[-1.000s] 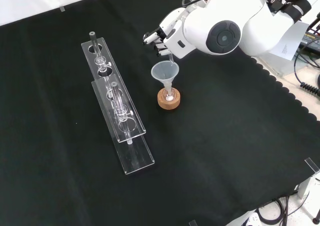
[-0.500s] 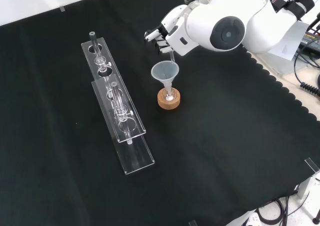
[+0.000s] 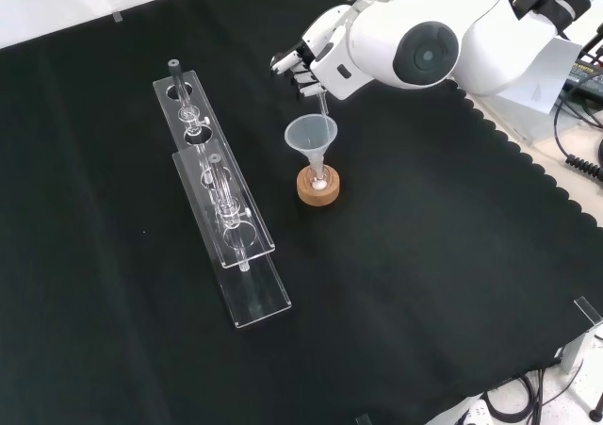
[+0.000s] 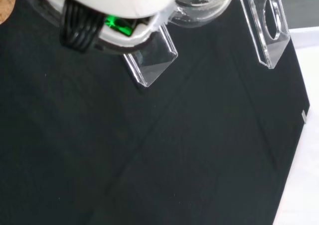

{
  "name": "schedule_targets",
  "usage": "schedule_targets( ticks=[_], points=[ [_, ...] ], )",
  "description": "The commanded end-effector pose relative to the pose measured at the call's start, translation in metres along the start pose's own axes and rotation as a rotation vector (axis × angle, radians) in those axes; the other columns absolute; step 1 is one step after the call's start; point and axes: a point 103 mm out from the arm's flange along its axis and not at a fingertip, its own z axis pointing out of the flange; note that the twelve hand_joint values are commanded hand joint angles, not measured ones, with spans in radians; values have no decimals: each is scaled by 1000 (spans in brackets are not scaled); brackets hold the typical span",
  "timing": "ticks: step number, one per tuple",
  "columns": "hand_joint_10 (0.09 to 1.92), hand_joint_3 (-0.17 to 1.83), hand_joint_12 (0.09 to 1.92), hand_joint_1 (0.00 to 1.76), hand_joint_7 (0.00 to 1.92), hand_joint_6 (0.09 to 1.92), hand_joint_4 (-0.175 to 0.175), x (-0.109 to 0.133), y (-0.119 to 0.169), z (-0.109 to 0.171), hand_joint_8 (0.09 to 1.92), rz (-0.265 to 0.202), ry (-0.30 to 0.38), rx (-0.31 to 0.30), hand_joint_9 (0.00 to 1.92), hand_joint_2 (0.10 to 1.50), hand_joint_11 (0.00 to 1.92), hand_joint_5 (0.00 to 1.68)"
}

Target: Pour all the NaCl from the weighing funnel into the round-bottom flask.

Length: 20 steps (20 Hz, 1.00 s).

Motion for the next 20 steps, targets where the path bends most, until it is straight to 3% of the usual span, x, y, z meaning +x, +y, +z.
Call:
schedule_targets(
  ticks=[1,5,8,10,11,15,20],
  points=[
    [384,770,1141,1276,1323,862,63,0,-4,0,674,48,8,-19,1234,613,693,1176],
    [384,769,1140,1276,1323,861,63,-7,-2,8,673,46,70,-47,1235,613,695,1176],
    [384,768,1140,1276,1324,860,63,-8,1,13,672,62,23,-41,1235,614,695,1177],
    [384,768,1140,1276,1324,860,62,-7,-2,7,672,59,9,-72,1236,614,695,1176],
    [384,768,1140,1276,1324,860,62,-7,-3,6,672,130,-44,-29,1236,614,695,1176],
    [383,767,1139,1276,1325,858,61,-1,-1,0,671,75,6,-60,1237,614,698,1177],
    [383,766,1137,1276,1325,856,61,-2,2,3,669,52,19,-76,1238,614,702,1178]
  ],
)
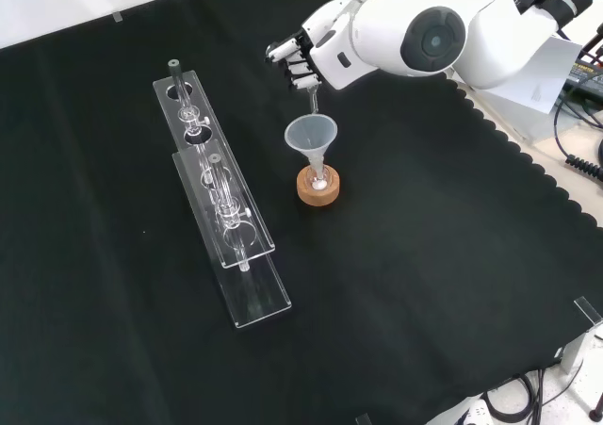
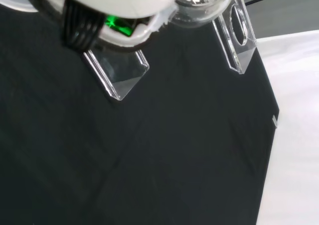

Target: Pour all the NaCl from the weighing funnel into the round-bottom flask.

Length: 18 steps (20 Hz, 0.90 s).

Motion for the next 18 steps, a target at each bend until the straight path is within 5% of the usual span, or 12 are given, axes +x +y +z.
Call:
schedule_targets(
  ticks=[1,18],
  points=[
    [382,766,1137,1276,1325,856,61,-1,2,3,669,-61,17,-28,1239,614,702,1178],
    [380,764,1132,1277,1327,852,60,14,-1,-14,665,-53,-97,-23,1240,615,707,1179]
  ],
)
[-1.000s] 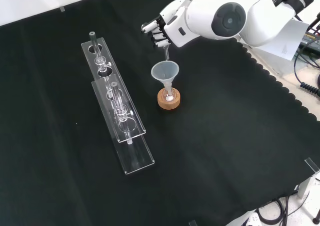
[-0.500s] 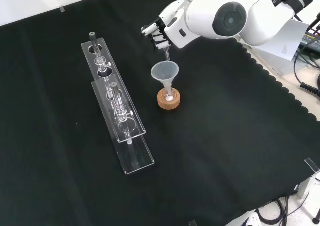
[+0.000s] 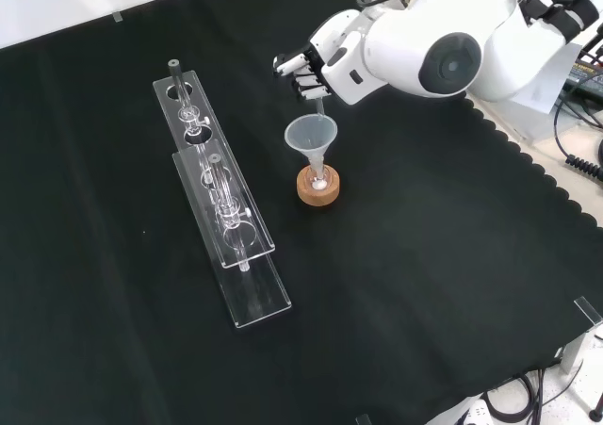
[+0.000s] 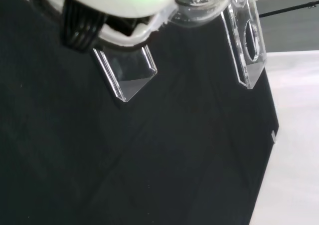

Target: Pour all the NaCl from the weighing funnel into the round-bottom flask.

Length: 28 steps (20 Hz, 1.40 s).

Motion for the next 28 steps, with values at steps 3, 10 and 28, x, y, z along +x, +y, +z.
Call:
schedule_targets(
  ticks=[3,10,28],
  points=[
    [379,763,1131,1277,1327,851,60,-6,-1,6,664,13,-37,-19,1240,615,708,1180],
    [378,762,1130,1277,1328,849,60,3,-2,-1,663,32,-43,-10,1240,615,710,1180],
    [375,760,1124,1277,1329,846,60,-3,-3,-4,659,37,-91,3,1242,616,713,1182]
  ],
)
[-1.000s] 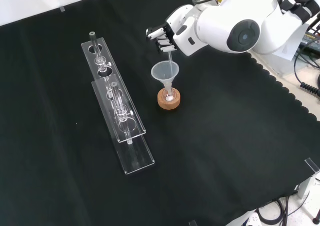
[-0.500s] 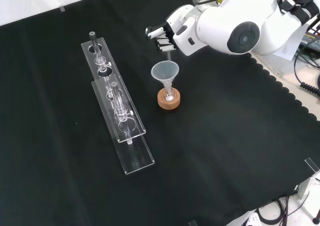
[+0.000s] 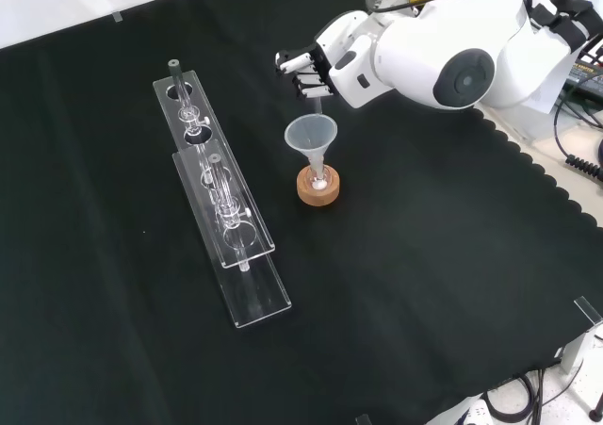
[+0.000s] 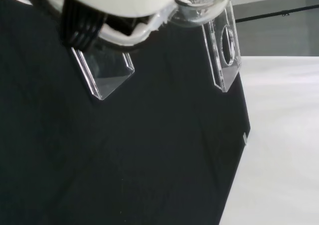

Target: Pour all the NaCl from the weighing funnel into the round-bottom flask.

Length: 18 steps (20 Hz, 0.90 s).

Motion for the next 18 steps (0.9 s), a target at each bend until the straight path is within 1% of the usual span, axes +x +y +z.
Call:
schedule_targets(
  ticks=[1,2,3,4,6,7,11,13,14,15,16,18],
  points=[
    [375,759,1124,1277,1329,846,60,-4,-2,2,659,1,-10,10,1242,616,713,1182],
    [375,759,1123,1277,1329,846,60,-5,-2,3,659,1,-12,12,1242,616,713,1182],
    [375,759,1123,1277,1329,846,60,4,-4,-8,659,5,-24,15,1242,616,713,1182],
    [375,759,1123,1277,1329,846,60,7,-4,-12,659,5,-26,17,1242,616,714,1182],
    [375,759,1123,1277,1330,845,60,8,-4,-15,658,4,-5,14,1242,616,714,1182],
    [374,759,1122,1277,1330,845,60,5,-4,-10,658,-3,20,-6,1242,616,714,1182],
    [374,758,1122,1277,1330,845,60,-4,-4,2,657,-5,118,-26,1242,616,716,1182],
    [374,758,1122,1277,1330,845,60,-10,-4,7,657,-6,191,-33,1242,616,717,1182],
    [374,758,1122,1277,1330,845,60,-11,-5,9,657,-3,211,-32,1242,616,717,1182],
    [373,758,1122,1277,1330,845,60,-14,-4,12,657,4,213,-9,1243,617,718,1182],
    [373,758,1122,1277,1330,844,60,-16,-3,14,656,13,216,-5,1243,617,719,1182],
    [373,757,1121,1277,1330,844,60,-19,-4,19,656,14,254,-11,1243,617,720,1182]
  ],
)
